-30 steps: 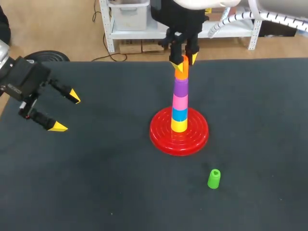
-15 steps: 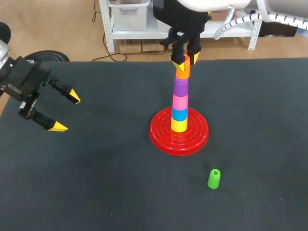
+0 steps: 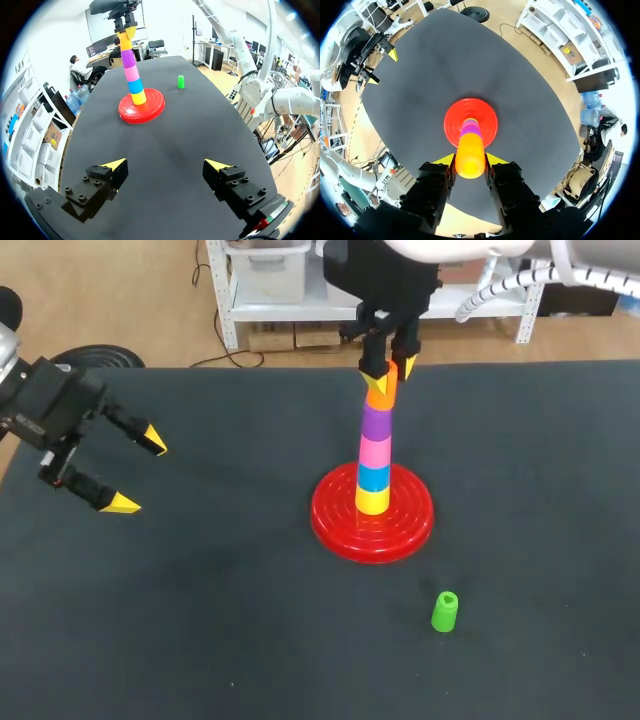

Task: Pick up and stack the cylinders on the red base in this order: pink,purple,orange,green

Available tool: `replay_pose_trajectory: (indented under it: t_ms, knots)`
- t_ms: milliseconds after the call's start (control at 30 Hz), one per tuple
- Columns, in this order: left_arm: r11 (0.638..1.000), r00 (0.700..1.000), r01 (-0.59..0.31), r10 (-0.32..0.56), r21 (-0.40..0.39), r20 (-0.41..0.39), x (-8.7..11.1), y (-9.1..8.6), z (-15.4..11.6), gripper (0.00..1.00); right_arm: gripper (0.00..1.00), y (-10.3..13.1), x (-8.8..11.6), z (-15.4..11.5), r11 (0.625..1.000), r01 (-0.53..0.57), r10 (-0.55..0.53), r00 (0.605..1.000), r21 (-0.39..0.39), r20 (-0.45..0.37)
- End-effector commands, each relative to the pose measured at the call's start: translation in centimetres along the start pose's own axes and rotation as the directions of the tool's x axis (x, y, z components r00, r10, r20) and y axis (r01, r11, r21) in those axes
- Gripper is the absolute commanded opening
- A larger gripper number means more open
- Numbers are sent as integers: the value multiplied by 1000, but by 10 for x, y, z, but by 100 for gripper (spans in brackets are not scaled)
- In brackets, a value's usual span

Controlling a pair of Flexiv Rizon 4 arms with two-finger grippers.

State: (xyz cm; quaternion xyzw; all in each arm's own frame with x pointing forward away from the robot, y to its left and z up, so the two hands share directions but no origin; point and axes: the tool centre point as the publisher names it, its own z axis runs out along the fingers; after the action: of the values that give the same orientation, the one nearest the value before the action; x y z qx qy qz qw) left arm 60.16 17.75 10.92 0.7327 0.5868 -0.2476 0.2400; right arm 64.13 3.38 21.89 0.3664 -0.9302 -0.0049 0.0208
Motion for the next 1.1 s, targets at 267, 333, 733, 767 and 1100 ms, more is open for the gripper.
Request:
replay_pose_trajectory:
  t_ms: [267, 333, 733, 767, 1100]
  knots:
    - [1000, 1000, -1, 1, -2, 0, 1, 0, 0, 100, 0, -4, -7, 1, 1000, -1, 1, 1000, -8, -24]
    - [1000, 1000, -1, 1, -2, 0, 1, 0, 0, 100, 0, -5, -8, 1, 1000, -1, 1, 1000, -9, -30]
    - [1000, 1000, -1, 1, -2, 0, 1, 0, 0, 100, 0, -3, -13, 8, 1000, 9, -11, 997, -23, -81]
    - [1000, 1000, -1, 1, -2, 0, 1, 0, 0, 100, 0, -3, -13, 9, 1000, 8, -10, 997, -24, -83]
    - [1000, 1000, -1, 1, -2, 0, 1, 0, 0, 100, 0, -6, -10, 14, 1000, 1, -3, 996, -31, -86]
